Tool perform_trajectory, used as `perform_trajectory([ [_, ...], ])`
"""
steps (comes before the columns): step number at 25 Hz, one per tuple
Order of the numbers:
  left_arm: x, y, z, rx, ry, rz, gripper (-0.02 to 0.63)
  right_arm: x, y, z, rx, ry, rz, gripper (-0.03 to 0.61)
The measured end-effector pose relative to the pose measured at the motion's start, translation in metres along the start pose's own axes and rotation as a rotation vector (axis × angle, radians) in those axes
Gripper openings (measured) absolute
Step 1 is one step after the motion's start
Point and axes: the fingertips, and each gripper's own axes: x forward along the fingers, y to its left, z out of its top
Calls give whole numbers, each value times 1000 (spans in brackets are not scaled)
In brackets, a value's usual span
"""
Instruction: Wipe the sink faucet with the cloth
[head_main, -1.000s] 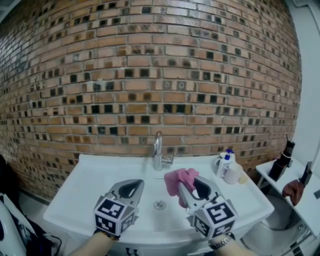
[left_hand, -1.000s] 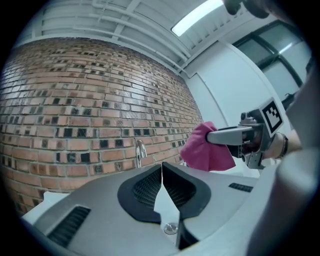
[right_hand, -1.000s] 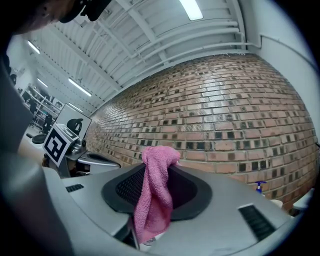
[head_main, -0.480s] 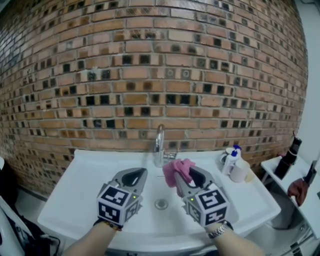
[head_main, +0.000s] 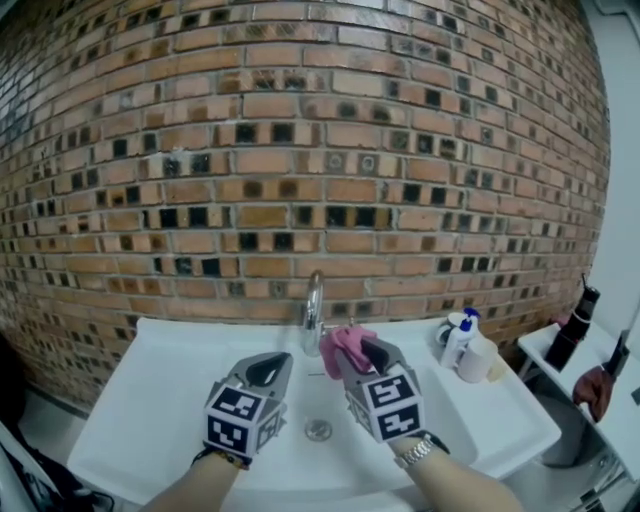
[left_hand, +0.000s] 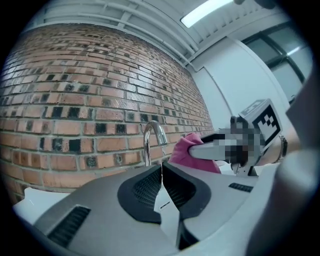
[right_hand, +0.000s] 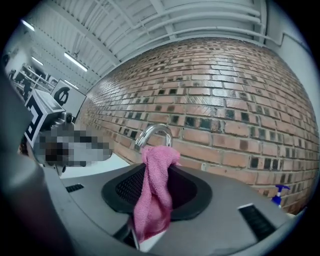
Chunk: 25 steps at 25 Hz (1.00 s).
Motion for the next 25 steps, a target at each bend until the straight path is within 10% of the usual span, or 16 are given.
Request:
perform_trajectory([
  [25,-2,8,-22,-36,2,-32,11,98,-19,-57,-114,195,-80,140],
])
